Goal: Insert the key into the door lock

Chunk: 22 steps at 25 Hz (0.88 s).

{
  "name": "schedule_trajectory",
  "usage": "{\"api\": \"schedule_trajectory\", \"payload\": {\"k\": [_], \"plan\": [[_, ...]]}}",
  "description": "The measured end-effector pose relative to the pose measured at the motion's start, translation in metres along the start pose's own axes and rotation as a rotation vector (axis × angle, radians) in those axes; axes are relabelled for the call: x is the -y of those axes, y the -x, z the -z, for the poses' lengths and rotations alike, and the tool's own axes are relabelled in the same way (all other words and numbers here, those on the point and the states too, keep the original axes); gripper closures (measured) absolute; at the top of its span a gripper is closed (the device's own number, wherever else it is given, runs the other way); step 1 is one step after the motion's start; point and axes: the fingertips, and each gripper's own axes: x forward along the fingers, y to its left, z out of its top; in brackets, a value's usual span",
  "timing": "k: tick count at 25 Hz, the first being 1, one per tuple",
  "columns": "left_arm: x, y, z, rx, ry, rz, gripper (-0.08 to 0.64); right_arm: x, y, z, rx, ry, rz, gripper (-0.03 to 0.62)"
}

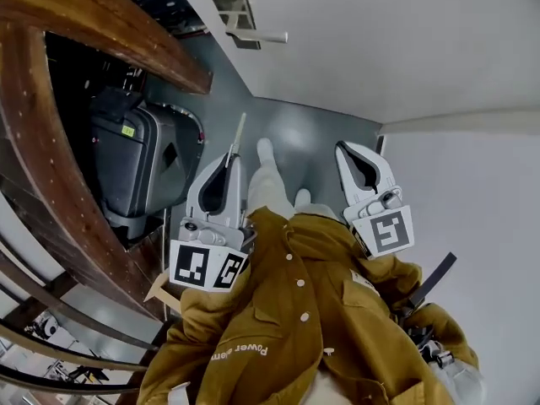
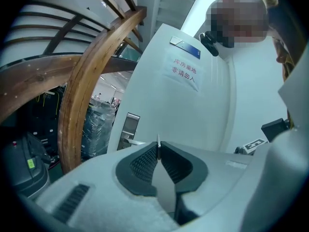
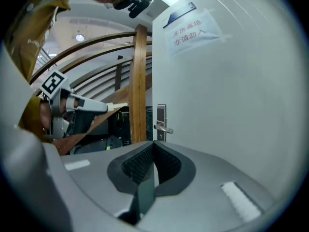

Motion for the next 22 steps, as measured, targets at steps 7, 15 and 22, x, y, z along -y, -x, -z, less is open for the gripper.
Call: {"api": "schedule_trajectory", "payload": {"k": [7, 15, 22], "plan": [[-0.079, -0.066, 0.025, -0.089, 0.213, 0.02, 0.532, 0.013, -0.091, -0.031, 0.015, -0.023, -0.001, 0.584], [-0.14, -0.125, 0.051, -0.141, 0.596, 0.03, 0.532, 0.035, -0.165, -0.053, -0.026, 0.063, -0.013, 0.433], [-0.157, -0.155, 0.092, -0.169, 0.94, -0.039, 0.532, 0.058, -0.221, -0.007, -0.31, 0.388, -0.217, 0.316]]}}
